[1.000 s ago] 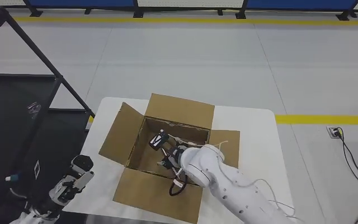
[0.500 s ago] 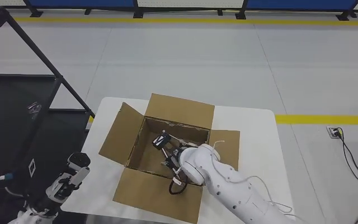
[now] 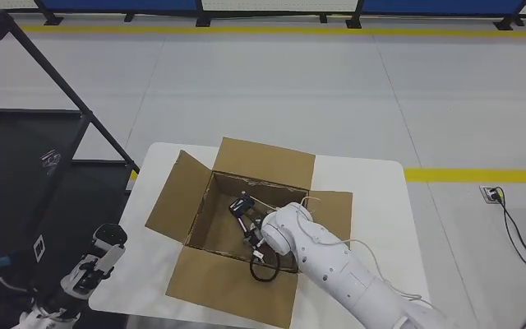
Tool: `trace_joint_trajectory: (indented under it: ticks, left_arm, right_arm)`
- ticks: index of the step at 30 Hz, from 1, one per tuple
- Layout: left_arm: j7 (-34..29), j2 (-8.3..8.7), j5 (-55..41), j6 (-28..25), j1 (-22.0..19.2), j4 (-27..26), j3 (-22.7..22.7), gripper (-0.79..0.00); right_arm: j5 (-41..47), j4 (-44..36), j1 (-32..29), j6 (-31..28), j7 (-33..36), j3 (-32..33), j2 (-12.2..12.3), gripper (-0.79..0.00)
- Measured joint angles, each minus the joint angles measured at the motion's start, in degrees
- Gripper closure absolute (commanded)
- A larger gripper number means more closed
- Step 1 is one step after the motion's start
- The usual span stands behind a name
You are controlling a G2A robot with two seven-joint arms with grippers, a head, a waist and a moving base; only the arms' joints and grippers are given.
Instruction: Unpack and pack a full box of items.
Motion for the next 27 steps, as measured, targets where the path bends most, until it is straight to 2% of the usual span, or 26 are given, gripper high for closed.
trace_joint_trajectory:
  ticks: [8, 14, 17, 20, 23, 27]
  left_arm:
    - [0.00, 0.00, 0.00, 0.00, 0.00, 0.00, 0.00, -0.785]
    - [0.00, 0.00, 0.00, 0.00, 0.00, 0.00, 0.00, -0.785]
    - [0.00, 0.00, 0.00, 0.00, 0.00, 0.00, 0.00, -0.785]
    - [0.00, 0.00, 0.00, 0.00, 0.00, 0.00, 0.00, -0.785]
    - [0.00, 0.00, 0.00, 0.00, 0.00, 0.00, 0.00, -0.785]
    - [0.00, 0.00, 0.00, 0.00, 0.00, 0.00, 0.00, -0.785]
  right_arm:
    - [-0.46, 2.02, 0.58, 0.19, -0.75, -0.32, -1.40, 0.000]
    - [-3.51, -3.42, -0.85, 0.74, -1.29, 1.21, -0.69, 0.000]
    - [-7.05, -10.49, -2.96, 1.96, -0.12, 3.25, 0.72, 0.000]
    - [-12.73, -20.88, -6.92, 3.93, 2.73, 6.70, 2.94, 0.000]
    - [-20.65, -33.98, -12.74, 6.38, 7.30, 11.29, 5.43, 0.000]
    - [-33.10, -53.92, -23.76, 9.31, 11.75, 19.49, 8.52, 0.000]
